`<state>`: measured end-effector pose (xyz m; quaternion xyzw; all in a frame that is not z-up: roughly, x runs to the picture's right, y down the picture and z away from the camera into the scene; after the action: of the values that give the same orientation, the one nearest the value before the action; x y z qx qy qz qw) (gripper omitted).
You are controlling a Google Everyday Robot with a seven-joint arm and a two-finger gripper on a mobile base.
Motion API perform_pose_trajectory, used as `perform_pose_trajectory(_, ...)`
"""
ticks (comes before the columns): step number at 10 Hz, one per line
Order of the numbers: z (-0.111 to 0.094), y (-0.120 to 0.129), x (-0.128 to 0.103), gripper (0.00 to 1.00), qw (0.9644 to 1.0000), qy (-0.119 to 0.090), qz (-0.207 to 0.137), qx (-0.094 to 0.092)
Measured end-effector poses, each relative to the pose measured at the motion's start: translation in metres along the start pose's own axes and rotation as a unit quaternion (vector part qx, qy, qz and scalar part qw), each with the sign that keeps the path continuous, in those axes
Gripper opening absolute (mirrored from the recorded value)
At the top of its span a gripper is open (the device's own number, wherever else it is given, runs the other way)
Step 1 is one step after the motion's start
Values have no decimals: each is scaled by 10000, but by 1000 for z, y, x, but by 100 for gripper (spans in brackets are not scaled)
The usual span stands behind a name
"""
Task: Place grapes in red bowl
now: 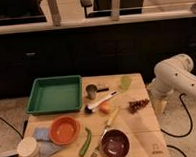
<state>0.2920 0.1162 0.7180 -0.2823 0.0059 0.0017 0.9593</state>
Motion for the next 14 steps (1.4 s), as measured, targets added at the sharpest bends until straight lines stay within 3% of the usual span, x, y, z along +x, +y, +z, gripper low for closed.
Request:
perform_pose_trajectory(2, 16, -9, -3, 80, 9999, -31, -103, -13)
perform_pose_trajectory(6, 23, -15, -3, 80, 9998, -60, -188, -25)
perform_pose_trajectory(8, 42, -24, -10, 80, 9995, -93, -287, -61)
perform_pose_trajectory(11, 49, -26, -9, 80, 9993, -106, -345, -68)
perform_pose_trajectory(14, 66, -29, -16, 80, 9988, -180, -417, -166)
